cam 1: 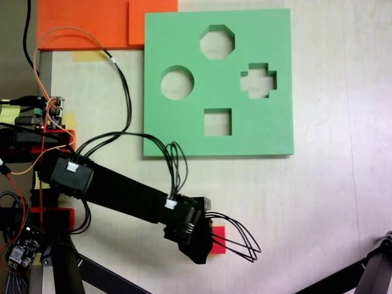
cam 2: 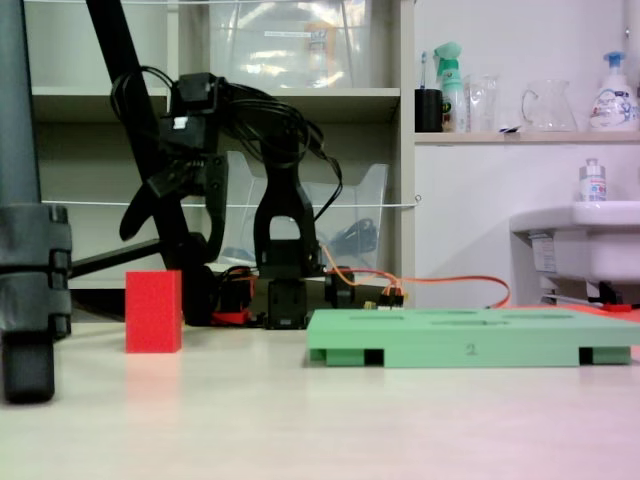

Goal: Put the square block into the corresponding hole

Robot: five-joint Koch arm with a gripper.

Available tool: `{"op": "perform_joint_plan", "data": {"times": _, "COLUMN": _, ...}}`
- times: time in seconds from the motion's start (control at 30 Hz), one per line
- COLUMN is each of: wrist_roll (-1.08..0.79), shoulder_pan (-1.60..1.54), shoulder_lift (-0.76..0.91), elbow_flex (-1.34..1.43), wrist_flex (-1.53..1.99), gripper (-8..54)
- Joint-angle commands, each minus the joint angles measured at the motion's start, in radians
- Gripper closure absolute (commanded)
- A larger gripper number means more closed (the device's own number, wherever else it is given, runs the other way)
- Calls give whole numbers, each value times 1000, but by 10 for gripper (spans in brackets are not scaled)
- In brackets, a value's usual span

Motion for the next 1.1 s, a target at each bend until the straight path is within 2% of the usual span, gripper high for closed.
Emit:
{"op": "perform_joint_plan", "data": {"times": 0.0, "wrist_roll": 6, "shoulder_pan": 9, "shoulder_lift": -15, "elbow_flex": -52, "wrist_flex": 48, "gripper": -70}}
{"op": "perform_joint_plan", "data": {"times": 0.67, "wrist_roll": -12, "shoulder_pan": 9, "shoulder_lift": -143, "elbow_flex": -26, "wrist_flex": -89, "gripper": -63}}
{"op": "perform_joint_plan", "data": {"times": 0.7, "wrist_roll": -11, "shoulder_pan": 8, "shoulder_lift": -146, "elbow_flex": -21, "wrist_flex": -97, "gripper": -51}}
{"op": "perform_joint_plan", "data": {"times": 0.77, "wrist_roll": -9, "shoulder_pan": -5, "shoulder_lift": -149, "elbow_flex": -20, "wrist_flex": -107, "gripper": 50}}
{"op": "perform_joint_plan", "data": {"times": 0.83, "wrist_roll": -8, "shoulder_pan": -8, "shoulder_lift": -155, "elbow_flex": -17, "wrist_flex": -109, "gripper": 117}}
{"op": "perform_joint_plan", "data": {"times": 1.07, "wrist_roll": -8, "shoulder_pan": 12, "shoulder_lift": -207, "elbow_flex": -11, "wrist_flex": -74, "gripper": 175}}
